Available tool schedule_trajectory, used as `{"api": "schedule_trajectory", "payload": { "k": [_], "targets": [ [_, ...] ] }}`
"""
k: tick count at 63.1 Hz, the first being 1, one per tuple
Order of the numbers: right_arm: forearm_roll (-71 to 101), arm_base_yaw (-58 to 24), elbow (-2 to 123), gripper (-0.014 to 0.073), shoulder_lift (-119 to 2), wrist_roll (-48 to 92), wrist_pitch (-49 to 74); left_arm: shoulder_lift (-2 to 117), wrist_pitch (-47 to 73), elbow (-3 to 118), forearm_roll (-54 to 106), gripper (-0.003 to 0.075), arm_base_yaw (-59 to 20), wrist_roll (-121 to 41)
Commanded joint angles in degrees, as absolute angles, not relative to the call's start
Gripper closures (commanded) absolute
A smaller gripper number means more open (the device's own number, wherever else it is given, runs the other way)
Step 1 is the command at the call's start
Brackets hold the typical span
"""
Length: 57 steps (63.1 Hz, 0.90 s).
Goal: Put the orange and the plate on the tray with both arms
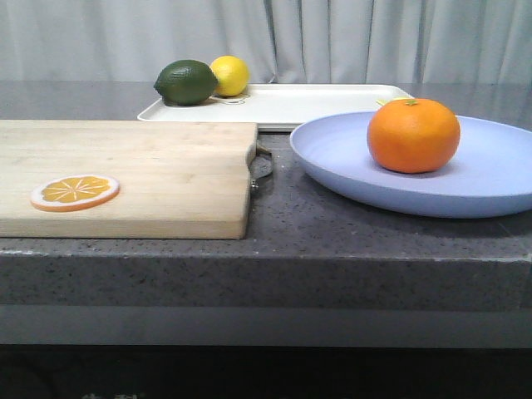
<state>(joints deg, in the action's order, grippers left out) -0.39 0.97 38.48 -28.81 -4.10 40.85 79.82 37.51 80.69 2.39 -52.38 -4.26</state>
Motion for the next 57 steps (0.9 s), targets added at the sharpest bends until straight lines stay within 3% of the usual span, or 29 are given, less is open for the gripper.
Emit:
{"api": "schedule_trajectory", "payload": {
  "k": [1, 28, 57],
  "targets": [
    [-1.1, 1.3, 40.1, -0.005, -29.5, -4.1, 37.2, 72.1, 32.9, 76.6, 2.5, 0.0101, -51.6, -3.4],
    [0.0, 1.3, 40.9, -0.005, -33.9, -4.1, 43.3, 49.6, 40.6, 59.4, 2.1, 0.0101, -41.7, -1.7],
    [0.8, 1.4, 59.1, -0.005, -59.0, -0.5, 59.5, 40.8, 42.7, 54.6, -1.6, 0.0101, -36.4, -1.7]
  ]
}}
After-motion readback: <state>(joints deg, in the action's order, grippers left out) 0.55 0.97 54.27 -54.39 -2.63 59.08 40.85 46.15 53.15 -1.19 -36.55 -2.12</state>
